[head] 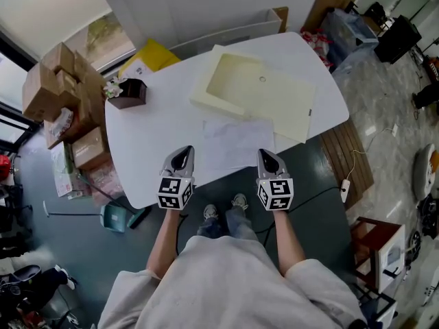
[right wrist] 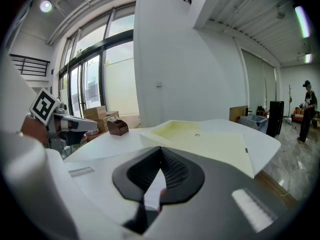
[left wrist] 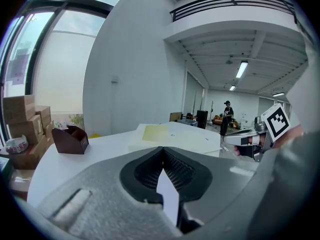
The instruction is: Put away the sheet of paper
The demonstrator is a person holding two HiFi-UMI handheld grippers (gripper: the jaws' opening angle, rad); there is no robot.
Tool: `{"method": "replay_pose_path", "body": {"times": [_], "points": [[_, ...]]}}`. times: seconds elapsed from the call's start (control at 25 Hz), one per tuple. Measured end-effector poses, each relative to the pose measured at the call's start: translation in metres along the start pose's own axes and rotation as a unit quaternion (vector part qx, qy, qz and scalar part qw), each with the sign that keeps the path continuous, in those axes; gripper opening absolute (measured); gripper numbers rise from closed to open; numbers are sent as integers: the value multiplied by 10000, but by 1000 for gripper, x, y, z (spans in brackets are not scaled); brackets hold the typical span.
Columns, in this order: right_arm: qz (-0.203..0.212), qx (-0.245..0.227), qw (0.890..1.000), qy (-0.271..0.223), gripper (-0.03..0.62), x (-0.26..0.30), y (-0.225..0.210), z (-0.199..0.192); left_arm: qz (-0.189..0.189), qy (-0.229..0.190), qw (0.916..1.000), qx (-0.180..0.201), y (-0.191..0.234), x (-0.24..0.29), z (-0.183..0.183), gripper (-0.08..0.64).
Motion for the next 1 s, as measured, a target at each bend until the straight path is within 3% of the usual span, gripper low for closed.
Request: {"method": "replay_pose_path", "body": {"times": [0.36,0.64,0.76,1.0], "points": [[13,299,9983,491,2,-11,13,-54,-75,268,9995,-133,-7,-6,-37,6],[-13,1653,9845,583,2,-13,23,-87,-39,349,9992,-185,-4,-12,-49,6],[-31,2665,9625,504,2,-11,26,-99,-15,345,9992,-192,-1,-15,-50,6],[-163,4319,9007,434,2,-11,30,-131,40,380,9990,-221,1,-19,-55,6]]}}
Point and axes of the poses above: the fingertips, and each gripper's own axes: x forward along the fingers, y to its left, z out of its top, the point moved 6 cm from there along -x, backward along the fingers, and after that the axes turned 4 degrees about -y, right-handed, at the moved point
